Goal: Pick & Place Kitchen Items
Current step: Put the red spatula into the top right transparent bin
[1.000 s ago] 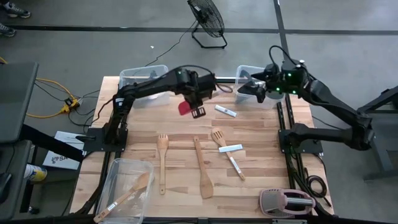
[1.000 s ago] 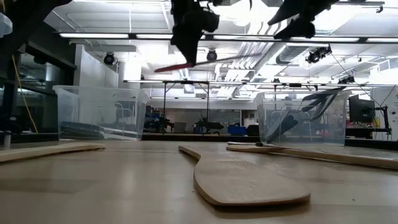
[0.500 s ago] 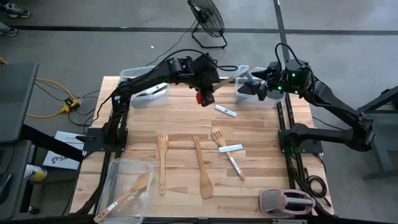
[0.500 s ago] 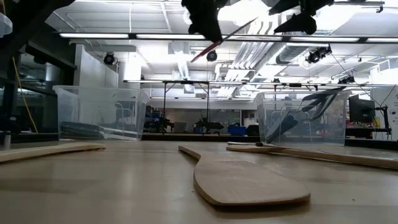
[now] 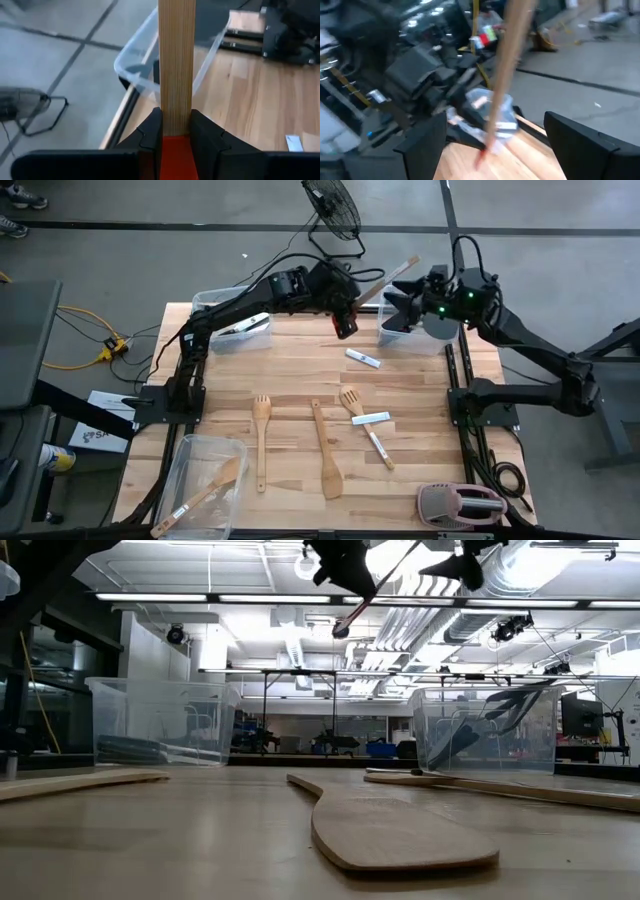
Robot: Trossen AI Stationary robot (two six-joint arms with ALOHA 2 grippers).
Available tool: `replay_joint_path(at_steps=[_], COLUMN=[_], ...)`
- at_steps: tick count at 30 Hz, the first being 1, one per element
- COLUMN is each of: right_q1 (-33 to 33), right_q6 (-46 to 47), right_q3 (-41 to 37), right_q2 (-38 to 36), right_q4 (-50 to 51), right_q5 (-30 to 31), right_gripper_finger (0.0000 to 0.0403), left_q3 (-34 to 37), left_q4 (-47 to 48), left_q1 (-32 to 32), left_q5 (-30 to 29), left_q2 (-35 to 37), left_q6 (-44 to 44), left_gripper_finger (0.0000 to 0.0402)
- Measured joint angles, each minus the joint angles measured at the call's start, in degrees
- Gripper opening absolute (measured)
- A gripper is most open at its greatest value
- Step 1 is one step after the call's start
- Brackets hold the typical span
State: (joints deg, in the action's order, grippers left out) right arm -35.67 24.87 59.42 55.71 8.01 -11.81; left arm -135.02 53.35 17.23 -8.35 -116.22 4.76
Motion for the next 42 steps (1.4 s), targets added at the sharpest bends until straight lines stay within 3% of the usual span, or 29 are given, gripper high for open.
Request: replay_joint_path(at_steps=[8,15,28,32,42], right_q1=[1.58,1.58,1.55,1.54,1.56], right_q6=[-10.04,-11.41,-8.44,-8.45,-8.55], right_q3=[0.00,0.00,0.00,0.00,0.00], right_q2=[1.81,1.65,-1.53,-2.63,-2.76], right_q4=[-2.32,-4.06,-3.99,-4.31,-7.81], right_q5=[-4.12,-11.20,-15.42,-16.00,-18.48], right_gripper_finger=[0.0325,0.0325,0.0321,0.0286,0.0141], left_q3=[0.01,0.02,0.02,0.02,0.02], left_q4=[-2.53,-3.32,-3.83,-3.96,-3.95], left_q1=[0.00,0.02,0.07,0.07,0.07], left_q5=[11.84,23.78,24.95,24.95,26.18], left_q2=[0.00,0.00,0.00,0.00,0.00], left_q6=[5.80,10.98,10.70,10.01,8.23], left_gripper_finger=[0.0066,0.0066,0.0066,0.0066,0.0066])
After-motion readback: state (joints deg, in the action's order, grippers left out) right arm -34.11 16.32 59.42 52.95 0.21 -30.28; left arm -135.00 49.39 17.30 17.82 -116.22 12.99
